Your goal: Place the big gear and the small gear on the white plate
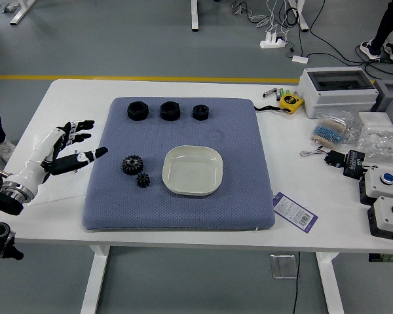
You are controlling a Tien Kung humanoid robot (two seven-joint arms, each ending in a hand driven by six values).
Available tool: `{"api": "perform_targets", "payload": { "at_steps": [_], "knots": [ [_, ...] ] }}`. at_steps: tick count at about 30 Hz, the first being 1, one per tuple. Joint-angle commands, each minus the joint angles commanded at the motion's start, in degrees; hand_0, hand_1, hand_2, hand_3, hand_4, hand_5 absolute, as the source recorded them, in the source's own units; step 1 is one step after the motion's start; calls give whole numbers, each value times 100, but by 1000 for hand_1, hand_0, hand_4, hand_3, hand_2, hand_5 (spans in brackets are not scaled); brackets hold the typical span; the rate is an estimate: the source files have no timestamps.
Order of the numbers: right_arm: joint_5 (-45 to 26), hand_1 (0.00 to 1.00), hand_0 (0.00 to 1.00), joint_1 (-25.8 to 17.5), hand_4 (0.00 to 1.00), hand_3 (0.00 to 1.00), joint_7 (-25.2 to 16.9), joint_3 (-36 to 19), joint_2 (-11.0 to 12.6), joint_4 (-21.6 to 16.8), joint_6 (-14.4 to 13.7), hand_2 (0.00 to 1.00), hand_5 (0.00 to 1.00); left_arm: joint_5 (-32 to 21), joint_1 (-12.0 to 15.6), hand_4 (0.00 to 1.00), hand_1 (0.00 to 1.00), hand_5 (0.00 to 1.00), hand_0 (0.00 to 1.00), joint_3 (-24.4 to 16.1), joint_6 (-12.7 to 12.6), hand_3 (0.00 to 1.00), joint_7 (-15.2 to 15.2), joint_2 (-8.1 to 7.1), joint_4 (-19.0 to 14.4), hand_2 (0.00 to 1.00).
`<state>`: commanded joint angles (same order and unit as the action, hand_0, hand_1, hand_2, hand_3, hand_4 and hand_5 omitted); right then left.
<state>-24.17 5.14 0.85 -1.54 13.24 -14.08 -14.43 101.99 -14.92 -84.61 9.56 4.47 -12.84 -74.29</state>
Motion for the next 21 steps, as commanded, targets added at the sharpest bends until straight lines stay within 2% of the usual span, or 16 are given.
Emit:
{"api": "perform_targets", "payload": {
  "at_steps": [2,3,5,6,13,21],
  "knots": [
    [20,645,657,9,783,577,5,-7,3,-1,-2,726,709,226,-176,998,798,163,793,192,6,853,8,-123,94,895],
    [26,645,656,16,783,577,7,-11,6,-3,-3,726,709,409,-355,944,782,2,725,378,18,847,10,-229,206,883],
    [22,645,656,21,783,577,5,-10,9,-4,-3,726,709,612,-558,944,782,2,725,593,21,847,10,-315,317,883],
    [1,645,656,27,783,577,-1,-4,11,-5,-3,726,709,738,-746,944,782,2,725,771,-3,847,18,-372,483,883],
    [-14,645,656,66,783,577,-3,-11,15,-12,-15,726,709,1373,-1457,940,815,2,750,1367,-122,857,114,-400,1283,905],
    [34,644,656,102,782,577,16,-45,13,-15,-23,727,709,2031,-1935,946,830,2,741,2000,-111,870,229,-446,1538,934]
  ]
}}
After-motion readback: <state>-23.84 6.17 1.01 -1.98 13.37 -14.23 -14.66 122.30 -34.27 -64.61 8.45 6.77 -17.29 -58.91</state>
